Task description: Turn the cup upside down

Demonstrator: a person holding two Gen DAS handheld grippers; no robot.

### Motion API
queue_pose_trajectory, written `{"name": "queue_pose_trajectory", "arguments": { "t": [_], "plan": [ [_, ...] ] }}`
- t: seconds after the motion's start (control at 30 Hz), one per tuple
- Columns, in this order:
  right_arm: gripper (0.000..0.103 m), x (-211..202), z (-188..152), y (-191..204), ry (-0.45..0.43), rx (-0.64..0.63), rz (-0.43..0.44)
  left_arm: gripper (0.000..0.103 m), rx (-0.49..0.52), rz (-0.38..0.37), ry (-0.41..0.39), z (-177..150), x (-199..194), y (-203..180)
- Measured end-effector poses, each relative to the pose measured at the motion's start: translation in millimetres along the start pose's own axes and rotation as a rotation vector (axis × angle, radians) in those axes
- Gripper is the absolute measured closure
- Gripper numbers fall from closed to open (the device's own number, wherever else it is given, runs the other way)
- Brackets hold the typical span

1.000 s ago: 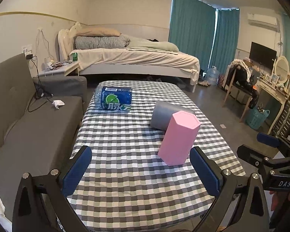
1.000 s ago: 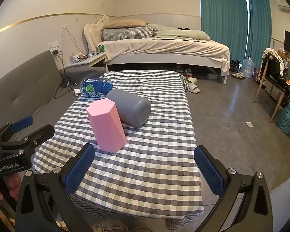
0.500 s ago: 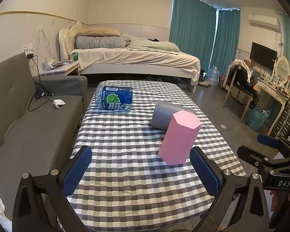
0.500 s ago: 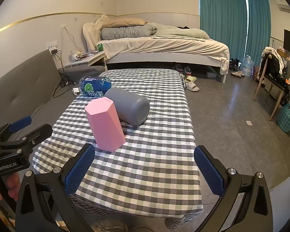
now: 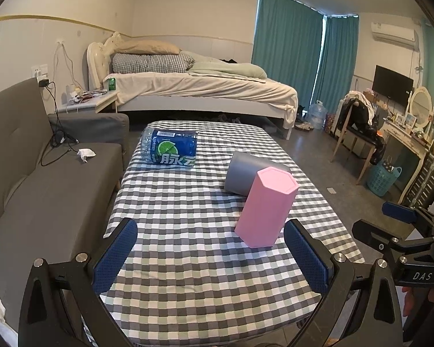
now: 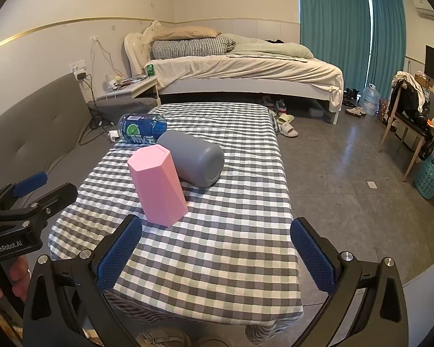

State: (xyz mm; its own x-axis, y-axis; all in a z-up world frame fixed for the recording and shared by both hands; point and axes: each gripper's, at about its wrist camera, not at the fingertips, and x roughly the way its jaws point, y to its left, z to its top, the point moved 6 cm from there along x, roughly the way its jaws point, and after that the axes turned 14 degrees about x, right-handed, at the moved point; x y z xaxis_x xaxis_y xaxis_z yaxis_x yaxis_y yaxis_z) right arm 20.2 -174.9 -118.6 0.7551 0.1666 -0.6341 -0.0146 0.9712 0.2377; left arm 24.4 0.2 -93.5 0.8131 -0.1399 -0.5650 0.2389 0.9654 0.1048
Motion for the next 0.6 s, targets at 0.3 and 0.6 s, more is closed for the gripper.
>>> {"name": "queue_pose_trajectory", "arguments": {
  "t": [0.3, 0.6],
  "plan": [
    [0.000, -2.5, 0.7, 4.9, -0.012, -0.012, 0.002, 0.000, -0.010, 0.015, -0.001, 1.6, -2.7, 1.8],
    [0.000, -3.5, 2.5, 2.4, -0.017, -0.012, -0.016, 0.000, -0.008, 0.022, 0.007, 2.3, -6.3, 1.2]
  ]
}}
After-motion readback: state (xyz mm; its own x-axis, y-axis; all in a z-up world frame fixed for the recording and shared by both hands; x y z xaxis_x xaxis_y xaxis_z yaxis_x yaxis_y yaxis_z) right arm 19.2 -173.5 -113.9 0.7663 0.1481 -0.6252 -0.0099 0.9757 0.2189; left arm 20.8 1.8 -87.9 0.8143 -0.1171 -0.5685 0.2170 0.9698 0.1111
